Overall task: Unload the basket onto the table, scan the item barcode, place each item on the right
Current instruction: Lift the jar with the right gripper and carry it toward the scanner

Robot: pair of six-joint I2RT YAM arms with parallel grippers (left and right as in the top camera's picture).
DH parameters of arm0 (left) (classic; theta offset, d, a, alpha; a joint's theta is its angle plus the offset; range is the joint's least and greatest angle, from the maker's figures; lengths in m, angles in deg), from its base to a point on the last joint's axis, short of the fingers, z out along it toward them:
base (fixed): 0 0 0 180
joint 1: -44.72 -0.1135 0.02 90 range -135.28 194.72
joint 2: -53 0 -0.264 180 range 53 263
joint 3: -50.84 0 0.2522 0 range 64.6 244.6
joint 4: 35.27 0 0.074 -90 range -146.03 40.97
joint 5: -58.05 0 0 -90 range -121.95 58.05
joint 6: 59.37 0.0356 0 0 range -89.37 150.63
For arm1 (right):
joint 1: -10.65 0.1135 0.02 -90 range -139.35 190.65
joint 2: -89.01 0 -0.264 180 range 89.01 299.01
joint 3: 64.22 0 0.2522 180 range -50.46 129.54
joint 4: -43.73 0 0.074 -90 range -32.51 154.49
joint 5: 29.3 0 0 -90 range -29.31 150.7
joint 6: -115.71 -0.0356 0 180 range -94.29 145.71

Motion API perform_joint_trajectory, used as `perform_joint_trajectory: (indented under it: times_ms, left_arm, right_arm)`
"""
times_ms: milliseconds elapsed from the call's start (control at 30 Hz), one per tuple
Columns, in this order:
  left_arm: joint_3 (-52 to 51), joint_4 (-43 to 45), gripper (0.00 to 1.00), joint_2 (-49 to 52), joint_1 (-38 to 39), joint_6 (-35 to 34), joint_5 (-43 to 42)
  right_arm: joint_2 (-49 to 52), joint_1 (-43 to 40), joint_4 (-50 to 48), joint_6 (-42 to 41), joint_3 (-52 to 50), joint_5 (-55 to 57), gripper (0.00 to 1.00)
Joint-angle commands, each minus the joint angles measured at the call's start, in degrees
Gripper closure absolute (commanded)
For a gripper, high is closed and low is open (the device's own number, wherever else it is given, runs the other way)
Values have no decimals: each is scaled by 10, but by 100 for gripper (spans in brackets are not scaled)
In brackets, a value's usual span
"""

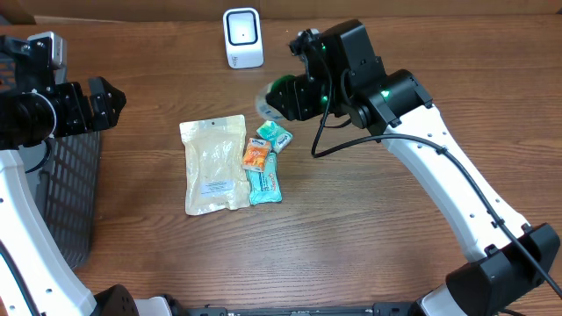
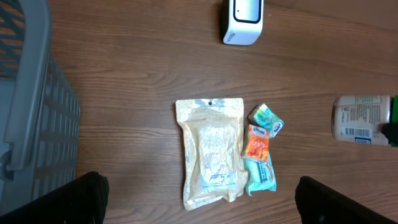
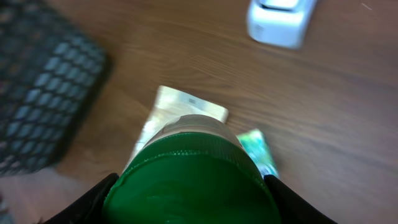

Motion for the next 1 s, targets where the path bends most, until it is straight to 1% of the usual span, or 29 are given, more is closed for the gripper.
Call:
perform_joint_trajectory:
  times_ms: [0, 200, 300, 400, 533, 567, 600, 633, 700, 800, 833, 900, 967]
  left_arm:
    - [3, 2, 0, -12, -1, 15, -8]
    - [3, 2, 0, -12, -1, 15, -8]
    - [3, 2, 1, -12, -1, 15, -8]
    - [3, 2, 1, -12, -1, 15, -8]
    - [3, 2, 0, -12, -1, 15, -8]
    - [3, 2, 0, -12, -1, 15, -8]
    - [3, 2, 0, -12, -1, 15, -8]
    - [3, 2, 1, -12, -1, 15, -8]
    - [3, 2, 0, -12, -1, 15, -8]
    - [3, 2, 1, -12, -1, 15, -8]
    - [3, 2, 0, -12, -1, 15, -8]
    - [3, 2, 0, -12, -1, 15, -8]
    - [3, 2, 1, -12, -1, 15, -8]
  right_arm:
    - [-14, -7, -28, 56, 19, -133, 64]
    - [-14, -40, -70, 65, 19, -320, 64]
    - [-14, -54, -69, 60, 19, -362, 64]
    - [-14, -64, -87, -11, 19, -363, 67]
    - [-14, -72, -149, -133, 19, -343, 66]
    - [-14, -72, -162, -148, 19, -337, 64]
    - [-14, -73, -182, -162, 19, -323, 59]
    - [-13, -73, -198, -174, 19, -303, 59]
    - [-11, -70, -230, -171, 19, -236, 61]
    - [-2, -49, -256, -122, 19, -114, 65]
    - [3, -38, -261, -104, 18, -62, 66]
    - [18, -16, -277, -74, 18, 52, 73]
    - [40, 3, -307, -44, 18, 148, 75]
